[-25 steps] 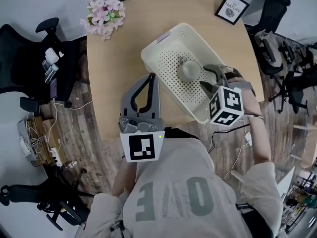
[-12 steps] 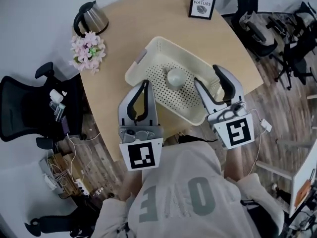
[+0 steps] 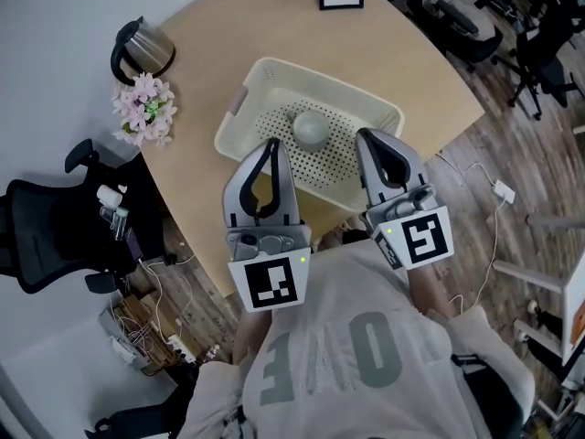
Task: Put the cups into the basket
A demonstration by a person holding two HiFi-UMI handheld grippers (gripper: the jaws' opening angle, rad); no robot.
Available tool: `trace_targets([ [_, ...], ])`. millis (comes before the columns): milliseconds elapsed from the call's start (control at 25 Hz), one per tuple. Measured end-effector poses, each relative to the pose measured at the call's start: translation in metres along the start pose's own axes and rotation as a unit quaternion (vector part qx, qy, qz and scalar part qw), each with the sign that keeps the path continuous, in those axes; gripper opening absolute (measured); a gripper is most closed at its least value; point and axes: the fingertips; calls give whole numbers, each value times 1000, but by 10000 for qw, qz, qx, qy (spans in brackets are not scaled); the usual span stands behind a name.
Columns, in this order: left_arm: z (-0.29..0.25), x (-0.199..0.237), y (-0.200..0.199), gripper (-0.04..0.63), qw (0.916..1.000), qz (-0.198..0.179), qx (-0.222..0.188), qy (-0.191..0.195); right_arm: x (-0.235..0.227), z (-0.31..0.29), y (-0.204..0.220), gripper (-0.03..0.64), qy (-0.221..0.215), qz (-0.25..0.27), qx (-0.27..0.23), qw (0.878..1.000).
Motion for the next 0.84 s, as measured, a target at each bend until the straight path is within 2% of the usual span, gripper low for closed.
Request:
trace_targets([
  [400,-6,-7,7,9,9998,-40,143,116,6,0,11,-2,-52,343,100,9993],
  [840,-6,-7,10,9,9998,2,209,14,11,-1,11,-2,-134,286,127,9994],
])
Point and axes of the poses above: the fingertips, and each gripper's own axes: z backward along the fingers, x to its left, y out of its underside, and after that the axes turned 15 degrees about y, right-handed
